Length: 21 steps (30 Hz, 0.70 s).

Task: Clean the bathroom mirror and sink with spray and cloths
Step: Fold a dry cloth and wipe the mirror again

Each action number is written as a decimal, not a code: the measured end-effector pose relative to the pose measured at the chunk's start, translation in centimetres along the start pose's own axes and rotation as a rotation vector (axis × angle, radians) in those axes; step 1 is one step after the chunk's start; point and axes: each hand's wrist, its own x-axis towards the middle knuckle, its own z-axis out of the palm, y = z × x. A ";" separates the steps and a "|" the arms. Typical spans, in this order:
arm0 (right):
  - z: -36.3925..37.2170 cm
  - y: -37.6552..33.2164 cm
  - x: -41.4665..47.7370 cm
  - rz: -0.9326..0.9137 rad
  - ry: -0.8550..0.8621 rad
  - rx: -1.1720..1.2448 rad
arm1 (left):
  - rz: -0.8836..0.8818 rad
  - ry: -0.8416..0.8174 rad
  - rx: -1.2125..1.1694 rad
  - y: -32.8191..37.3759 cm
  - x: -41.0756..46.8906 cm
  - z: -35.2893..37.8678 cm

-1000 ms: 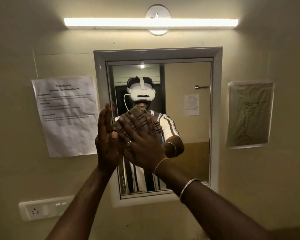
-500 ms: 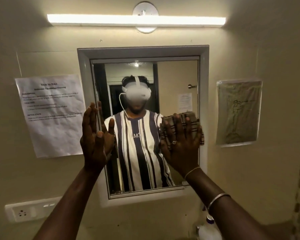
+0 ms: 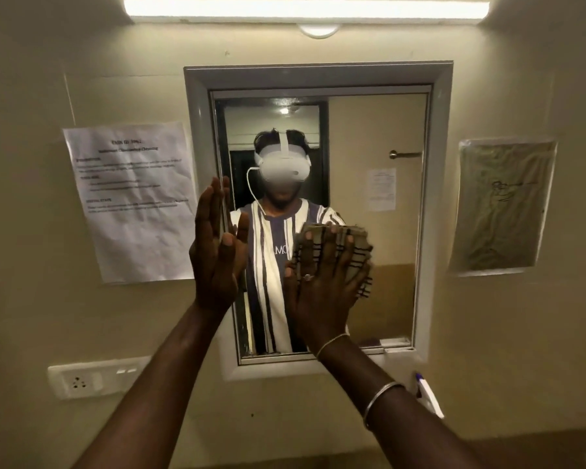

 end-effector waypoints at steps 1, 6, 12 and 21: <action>0.4 -1.1 -0.3 -0.060 -0.022 0.000 | -0.004 -0.011 0.005 0.0 0.1 -0.2; 1.9 -5.1 -1.3 -0.267 -0.126 -0.016 | -0.028 -0.124 0.040 1.0 0.3 -0.7; 2.1 -4.7 -2.1 -0.492 -0.125 -0.013 | -0.039 -0.143 0.046 0.9 0.2 -0.6; 0.0 6.6 -2.6 -0.514 -0.049 -0.125 | 0.048 -0.133 0.011 1.4 0.2 0.5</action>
